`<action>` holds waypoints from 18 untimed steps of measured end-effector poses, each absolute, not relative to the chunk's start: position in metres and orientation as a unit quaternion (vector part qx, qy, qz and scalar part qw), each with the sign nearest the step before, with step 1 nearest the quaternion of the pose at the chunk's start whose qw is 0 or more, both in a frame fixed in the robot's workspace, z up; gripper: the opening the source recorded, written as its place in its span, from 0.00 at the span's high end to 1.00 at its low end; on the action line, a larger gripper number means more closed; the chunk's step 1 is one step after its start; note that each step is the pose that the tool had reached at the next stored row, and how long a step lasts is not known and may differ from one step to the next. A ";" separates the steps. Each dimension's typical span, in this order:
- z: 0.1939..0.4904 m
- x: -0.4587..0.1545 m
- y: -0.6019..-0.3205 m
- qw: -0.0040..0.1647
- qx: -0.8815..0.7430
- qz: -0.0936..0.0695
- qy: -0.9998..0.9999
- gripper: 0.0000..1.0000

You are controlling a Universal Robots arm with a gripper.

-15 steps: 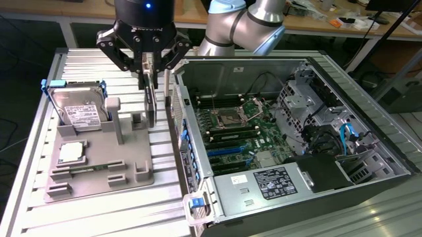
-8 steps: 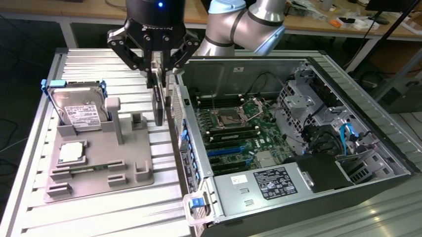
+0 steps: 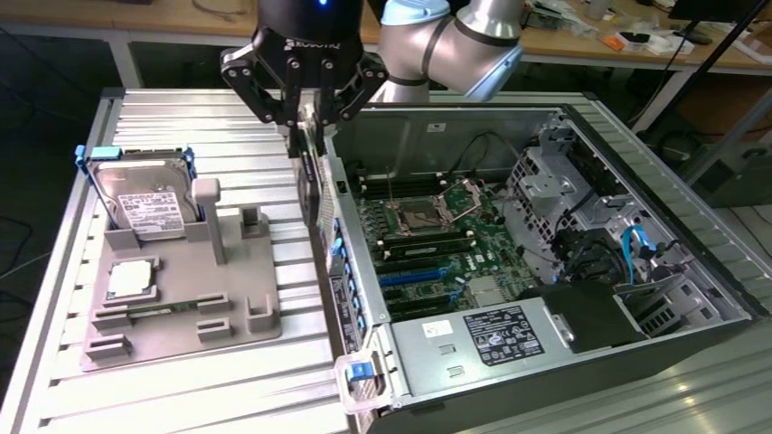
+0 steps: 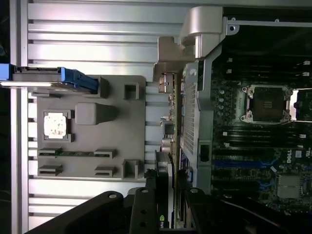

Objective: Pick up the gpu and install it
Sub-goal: 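Pick up the gpu and move the gpu toward the slot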

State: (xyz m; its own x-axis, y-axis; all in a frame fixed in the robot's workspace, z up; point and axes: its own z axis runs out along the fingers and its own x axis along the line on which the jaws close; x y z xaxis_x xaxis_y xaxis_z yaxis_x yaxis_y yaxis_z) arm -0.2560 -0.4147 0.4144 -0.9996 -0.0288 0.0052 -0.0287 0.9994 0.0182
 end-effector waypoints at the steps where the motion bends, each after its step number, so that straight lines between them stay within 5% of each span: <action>1: 0.415 -0.254 -0.415 0.003 0.014 -0.009 -1.000 0.73; 18: 0.426 -0.226 -0.414 0.003 0.014 -0.005 -1.000 0.73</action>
